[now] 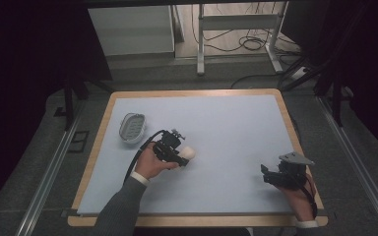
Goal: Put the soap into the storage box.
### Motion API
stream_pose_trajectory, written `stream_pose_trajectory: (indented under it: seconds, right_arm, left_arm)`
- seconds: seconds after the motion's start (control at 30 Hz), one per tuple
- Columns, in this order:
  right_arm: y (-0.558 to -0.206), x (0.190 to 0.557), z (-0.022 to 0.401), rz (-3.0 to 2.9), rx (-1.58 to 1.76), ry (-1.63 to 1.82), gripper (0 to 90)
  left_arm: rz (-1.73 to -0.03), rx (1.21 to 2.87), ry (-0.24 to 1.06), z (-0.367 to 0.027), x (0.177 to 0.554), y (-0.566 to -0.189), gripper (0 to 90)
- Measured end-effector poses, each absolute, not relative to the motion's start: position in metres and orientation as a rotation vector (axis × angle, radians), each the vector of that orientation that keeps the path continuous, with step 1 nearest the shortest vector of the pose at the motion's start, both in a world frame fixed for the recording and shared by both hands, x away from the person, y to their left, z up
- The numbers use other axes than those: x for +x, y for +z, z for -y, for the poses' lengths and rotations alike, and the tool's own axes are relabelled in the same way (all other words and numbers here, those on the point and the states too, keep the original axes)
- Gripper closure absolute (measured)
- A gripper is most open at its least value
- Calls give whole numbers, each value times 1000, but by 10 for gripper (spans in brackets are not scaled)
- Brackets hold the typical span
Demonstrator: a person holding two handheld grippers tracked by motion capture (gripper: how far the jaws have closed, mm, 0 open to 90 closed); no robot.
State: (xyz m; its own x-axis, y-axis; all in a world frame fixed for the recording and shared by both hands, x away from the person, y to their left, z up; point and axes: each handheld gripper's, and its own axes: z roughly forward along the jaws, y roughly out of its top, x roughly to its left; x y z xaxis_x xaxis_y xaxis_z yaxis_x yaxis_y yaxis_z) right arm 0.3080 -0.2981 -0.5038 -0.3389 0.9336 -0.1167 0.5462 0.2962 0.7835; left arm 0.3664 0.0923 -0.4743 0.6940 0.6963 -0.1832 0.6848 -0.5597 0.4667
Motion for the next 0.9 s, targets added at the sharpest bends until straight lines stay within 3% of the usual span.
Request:
stream_pose_trajectory:
  seconds: [0.9]
  right_arm:
    - [-505, 309, 299, -1996, 1318, 874, 104]
  left_arm:
    - [-1133, 2342, 65, -123, 376, -464, 492]
